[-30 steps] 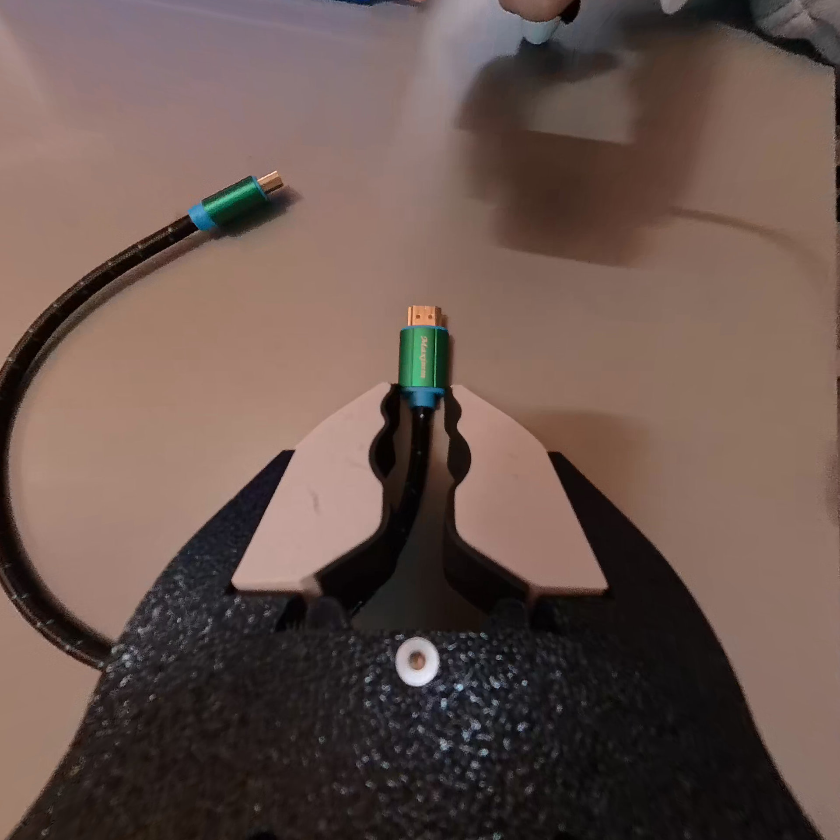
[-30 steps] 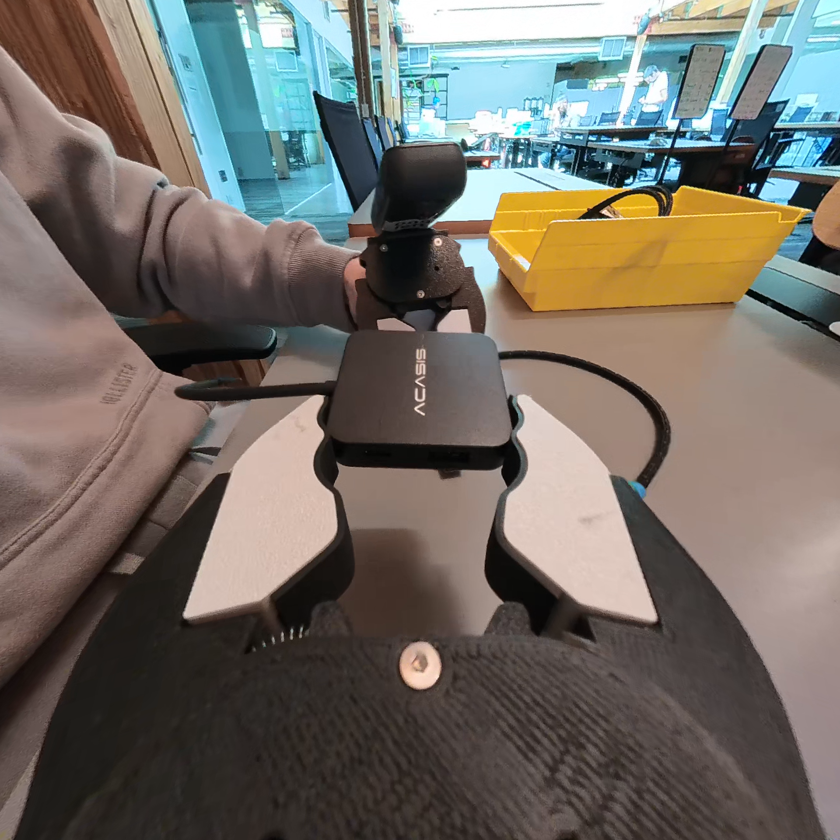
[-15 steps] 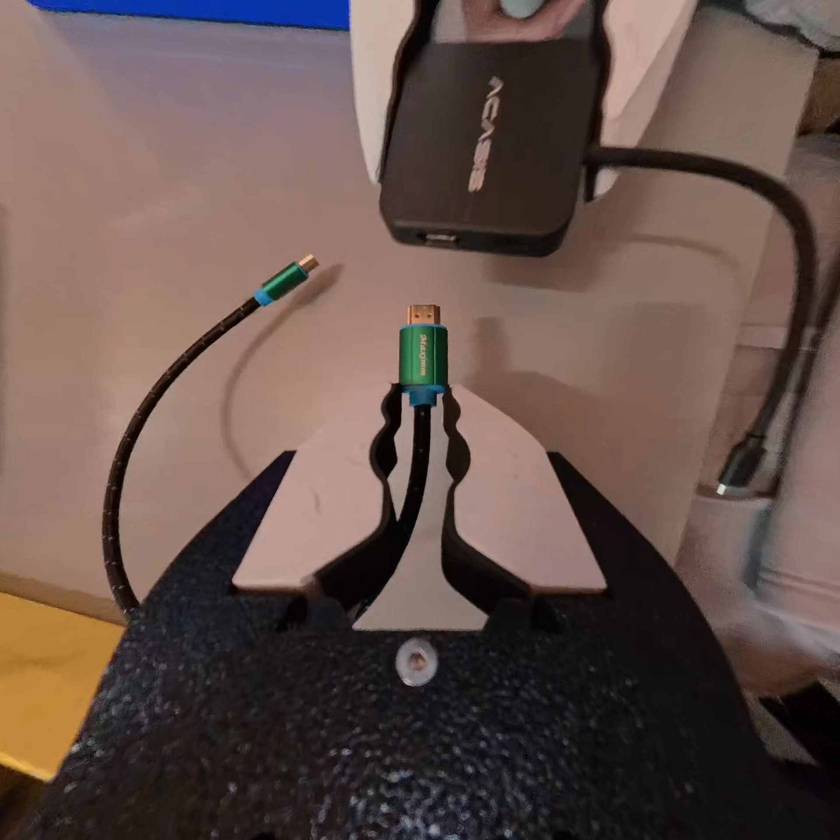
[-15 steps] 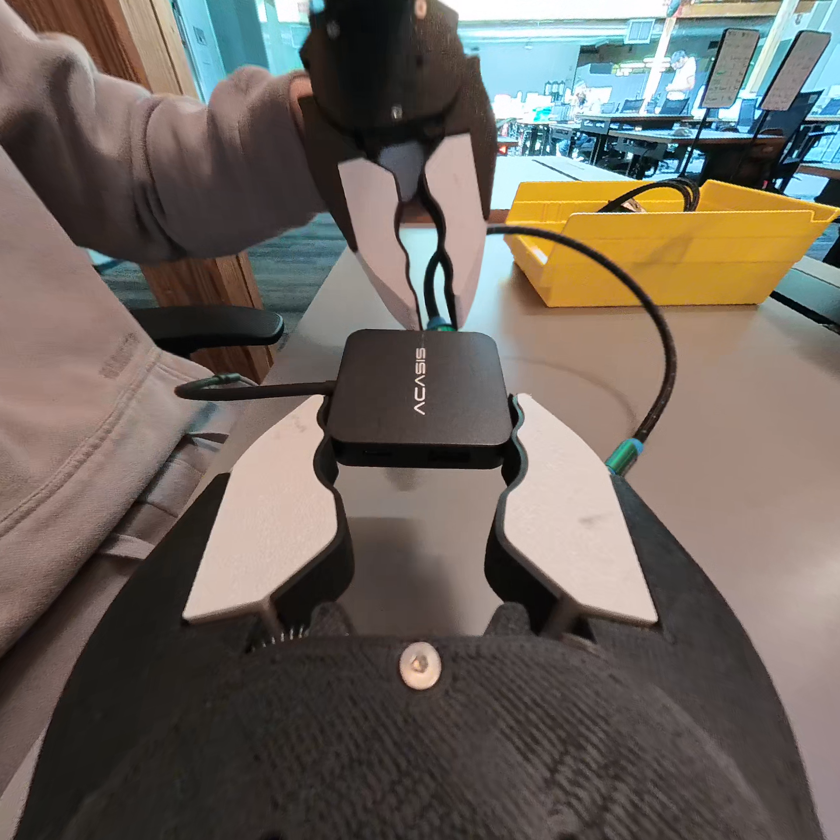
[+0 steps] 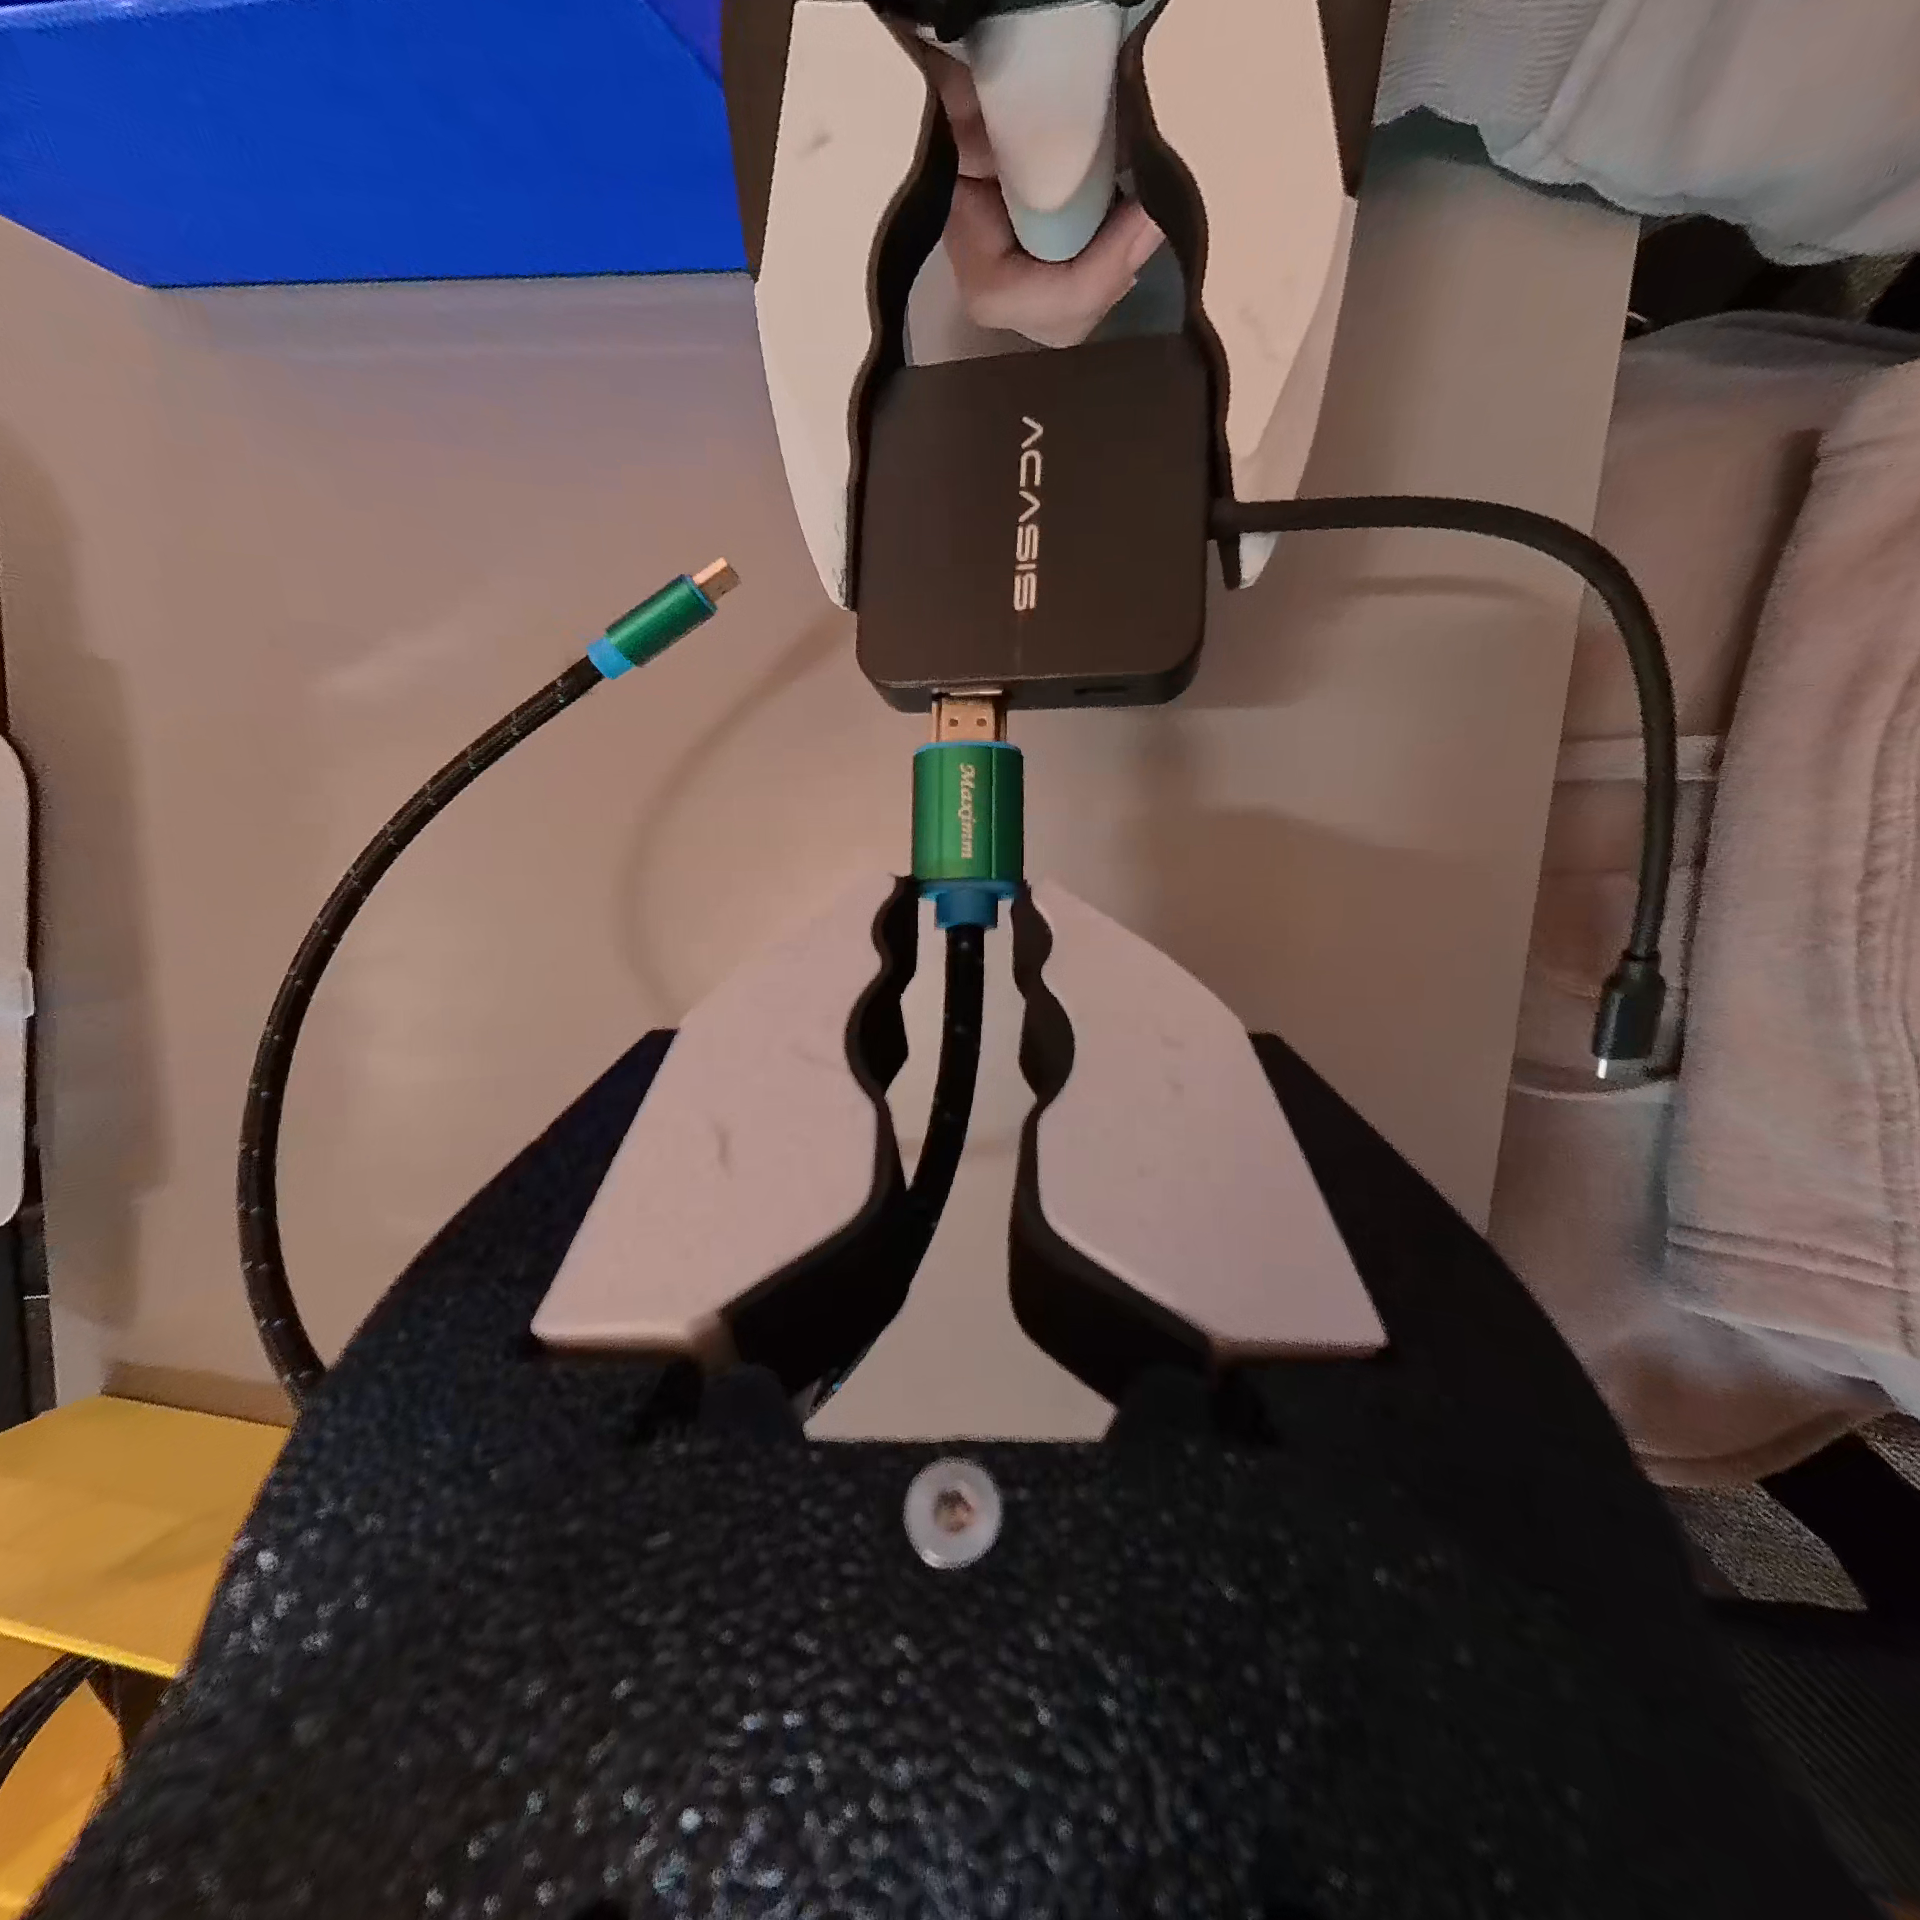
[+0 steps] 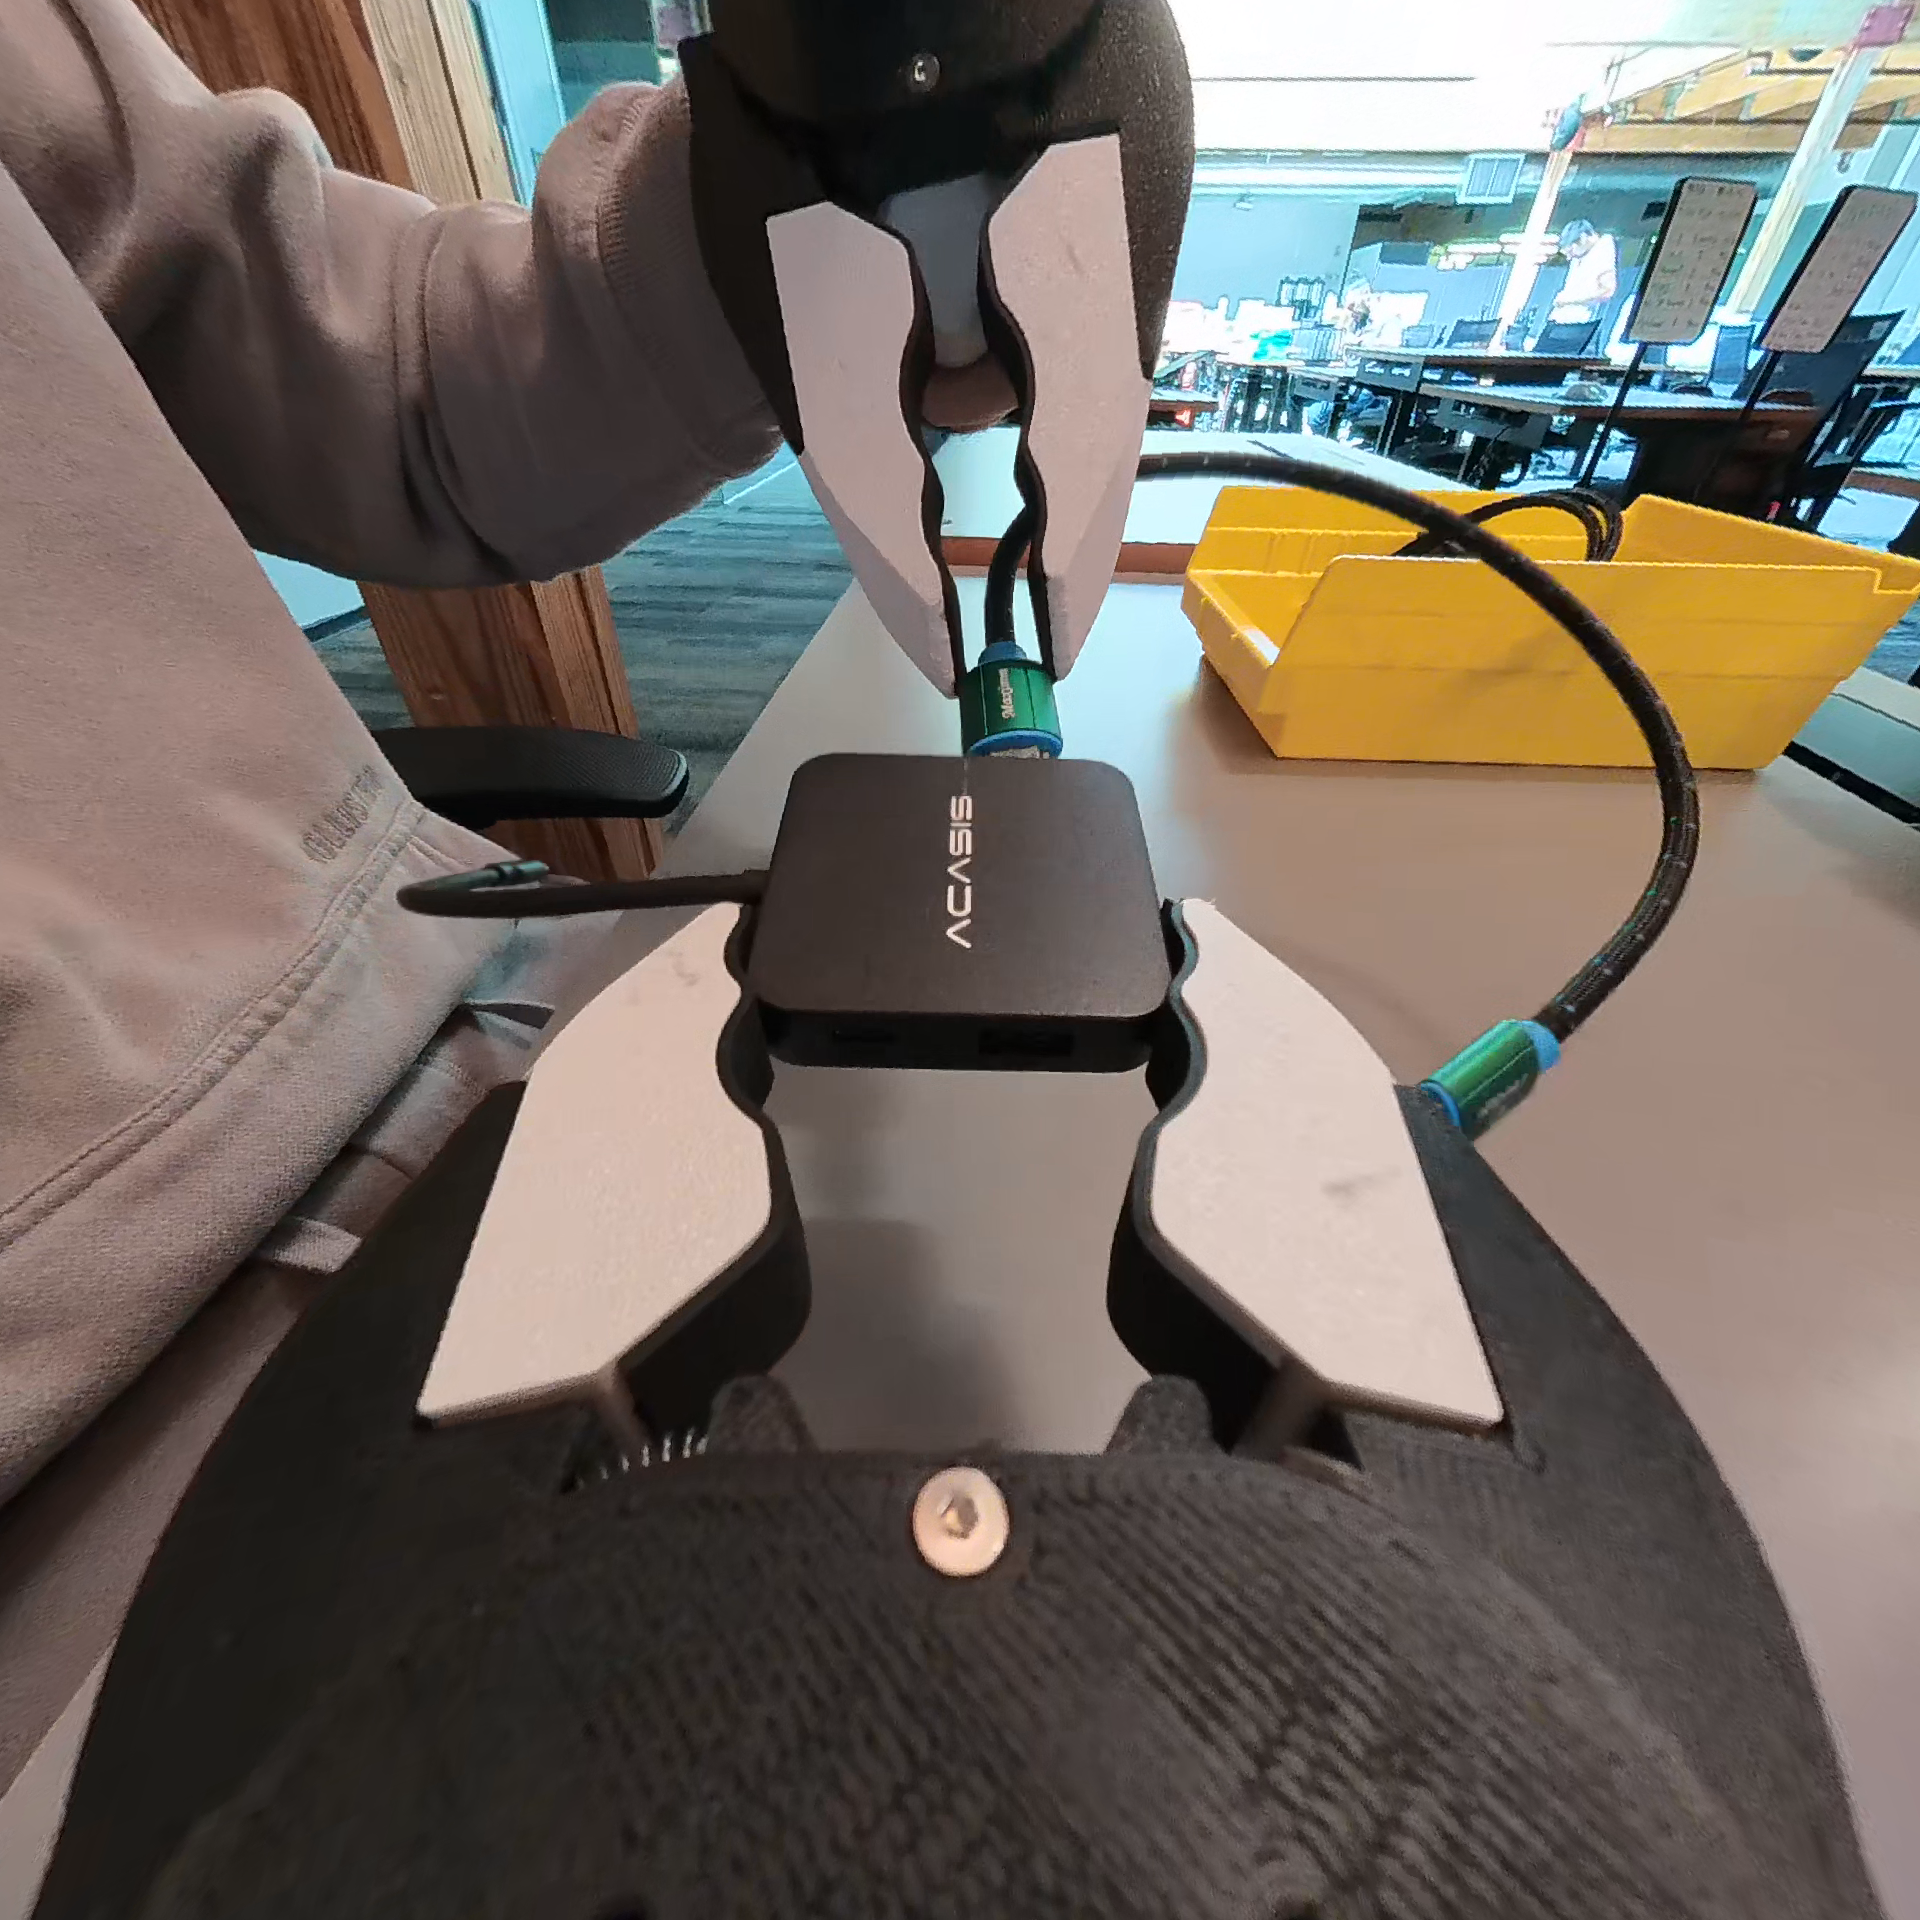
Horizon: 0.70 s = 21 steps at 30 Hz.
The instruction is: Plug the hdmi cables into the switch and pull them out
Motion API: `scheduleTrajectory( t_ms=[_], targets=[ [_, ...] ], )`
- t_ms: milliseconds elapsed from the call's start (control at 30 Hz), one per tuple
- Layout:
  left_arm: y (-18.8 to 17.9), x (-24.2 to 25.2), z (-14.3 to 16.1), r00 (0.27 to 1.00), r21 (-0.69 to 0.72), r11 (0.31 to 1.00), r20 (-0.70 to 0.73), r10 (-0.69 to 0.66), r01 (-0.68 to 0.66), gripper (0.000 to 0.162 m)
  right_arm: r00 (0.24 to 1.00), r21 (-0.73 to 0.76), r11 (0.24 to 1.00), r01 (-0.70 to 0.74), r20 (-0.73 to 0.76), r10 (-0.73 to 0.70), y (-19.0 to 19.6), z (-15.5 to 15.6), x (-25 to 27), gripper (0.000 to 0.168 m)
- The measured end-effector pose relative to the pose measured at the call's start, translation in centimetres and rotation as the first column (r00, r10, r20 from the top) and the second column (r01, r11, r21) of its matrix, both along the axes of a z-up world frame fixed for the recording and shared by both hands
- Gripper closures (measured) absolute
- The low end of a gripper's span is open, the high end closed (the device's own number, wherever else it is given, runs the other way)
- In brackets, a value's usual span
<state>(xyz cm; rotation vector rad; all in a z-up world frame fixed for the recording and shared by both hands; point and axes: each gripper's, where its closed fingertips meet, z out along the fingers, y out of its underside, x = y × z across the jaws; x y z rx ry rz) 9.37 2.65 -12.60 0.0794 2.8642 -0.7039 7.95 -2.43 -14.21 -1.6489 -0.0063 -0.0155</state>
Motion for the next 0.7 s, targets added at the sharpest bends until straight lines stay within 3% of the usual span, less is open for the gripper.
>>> scheduleTrajectory(
  t_ms=[467, 700],
  targets=[
    [-0.02, -0.46, 0.12, 0.989, -0.058, 0.998, -0.147, 0.017, -0.025, 0.145, 0.999, 0.012, 1.000, -0.013, 0.040, 0.012, 0.07, 0.17, -0.31, 0.096],
    [-0.11, -0.79, 0.42, 0.997, -0.030, 0.999, -0.072, -0.015, 0.013, 0.145, 0.999, 0.030, 0.999, -0.032, 0.004, 0.032, 0.00, 0.39, -0.51, 0.096]
  ],
)
